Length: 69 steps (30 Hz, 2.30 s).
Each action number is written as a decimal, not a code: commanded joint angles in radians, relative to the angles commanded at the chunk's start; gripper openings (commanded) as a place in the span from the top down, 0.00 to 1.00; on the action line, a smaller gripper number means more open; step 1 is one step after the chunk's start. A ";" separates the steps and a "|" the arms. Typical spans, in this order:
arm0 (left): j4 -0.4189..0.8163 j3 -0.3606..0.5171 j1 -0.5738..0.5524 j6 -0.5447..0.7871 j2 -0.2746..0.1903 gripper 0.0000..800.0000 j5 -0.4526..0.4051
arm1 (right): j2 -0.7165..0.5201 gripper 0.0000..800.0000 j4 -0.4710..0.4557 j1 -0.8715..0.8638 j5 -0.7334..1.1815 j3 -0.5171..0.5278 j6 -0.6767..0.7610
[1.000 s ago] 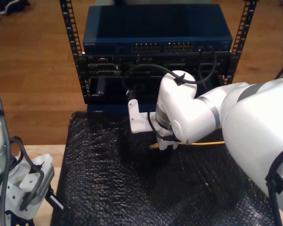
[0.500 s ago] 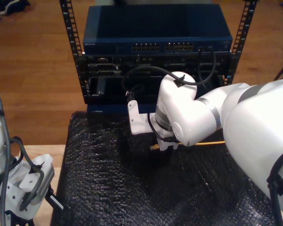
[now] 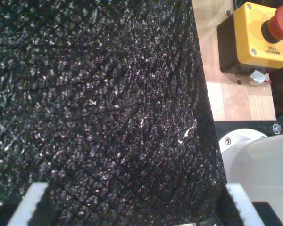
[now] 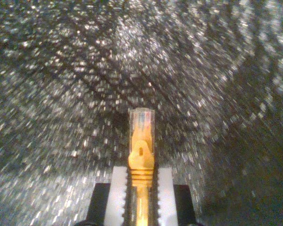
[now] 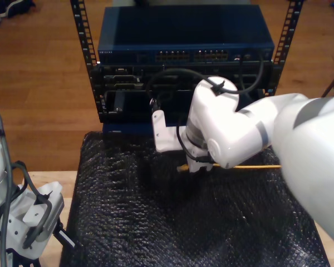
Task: Grab the cable and plug it in
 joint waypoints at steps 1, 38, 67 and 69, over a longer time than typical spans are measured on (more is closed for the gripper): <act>-0.005 -0.002 0.000 0.002 0.000 0.00 0.000 | -0.018 0.99 0.002 0.000 0.023 0.002 0.000; -0.577 -0.250 -0.210 -0.025 0.146 0.00 0.110 | -0.411 0.99 0.342 -0.118 0.519 0.008 -0.037; -0.692 -0.279 -0.255 0.011 0.187 0.00 0.110 | -0.456 0.99 0.512 -0.104 0.571 -0.028 -0.037; -0.692 -0.281 -0.253 0.012 0.186 0.00 0.109 | -0.456 0.99 0.528 -0.104 0.571 -0.029 -0.037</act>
